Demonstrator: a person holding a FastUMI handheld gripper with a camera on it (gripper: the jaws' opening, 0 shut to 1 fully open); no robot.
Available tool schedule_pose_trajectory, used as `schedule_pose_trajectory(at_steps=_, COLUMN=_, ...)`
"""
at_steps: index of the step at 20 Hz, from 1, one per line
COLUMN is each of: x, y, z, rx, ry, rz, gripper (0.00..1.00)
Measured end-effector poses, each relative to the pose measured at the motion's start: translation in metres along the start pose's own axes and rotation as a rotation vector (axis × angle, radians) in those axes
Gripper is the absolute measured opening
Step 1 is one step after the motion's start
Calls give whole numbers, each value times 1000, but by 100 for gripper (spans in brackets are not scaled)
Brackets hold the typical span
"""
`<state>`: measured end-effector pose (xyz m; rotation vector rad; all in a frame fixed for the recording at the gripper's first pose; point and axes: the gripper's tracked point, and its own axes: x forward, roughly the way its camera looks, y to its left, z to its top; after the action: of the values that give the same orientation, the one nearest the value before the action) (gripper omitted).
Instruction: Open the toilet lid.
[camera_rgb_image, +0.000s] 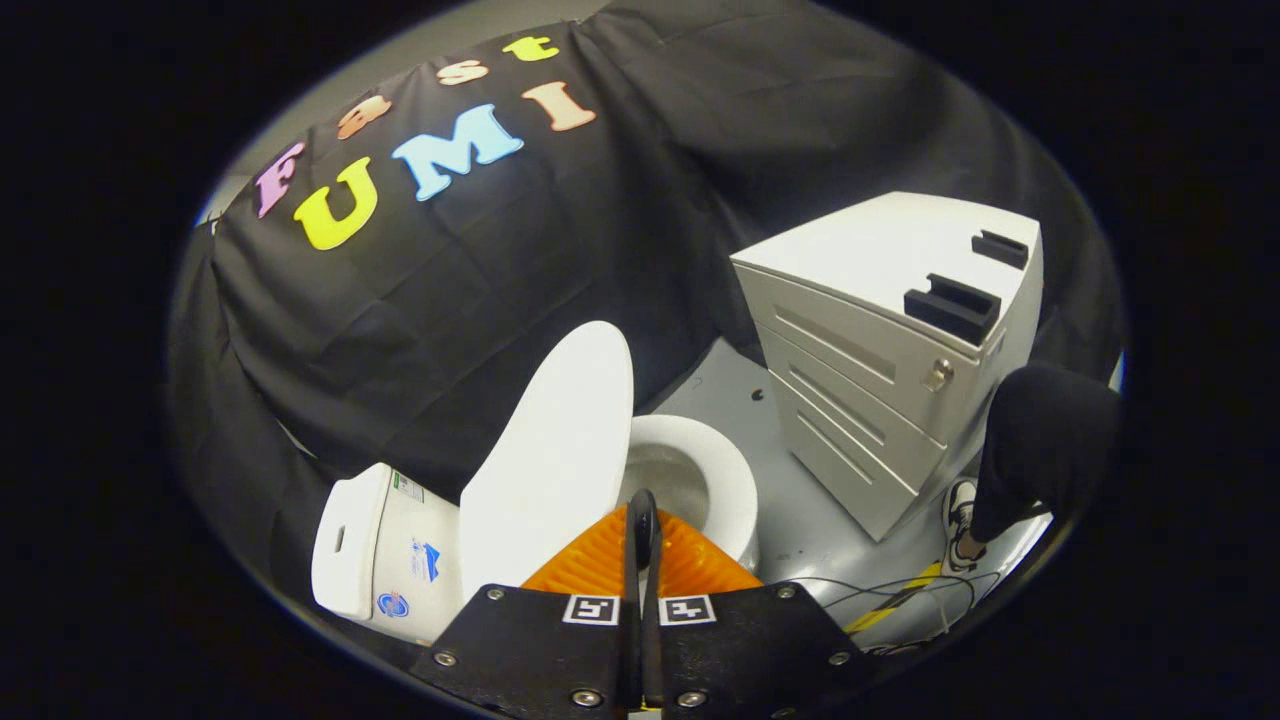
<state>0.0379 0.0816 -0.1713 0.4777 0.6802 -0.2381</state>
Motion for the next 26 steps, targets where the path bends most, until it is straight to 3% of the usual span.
schedule_pose_trajectory(at_steps=14, x=-43, y=83, z=29, rx=-320, ry=-137, rz=28, gripper=0)
schedule_pose_trajectory(at_steps=26, x=-73, y=149, z=32, rx=-442, ry=-237, rz=85, gripper=0)
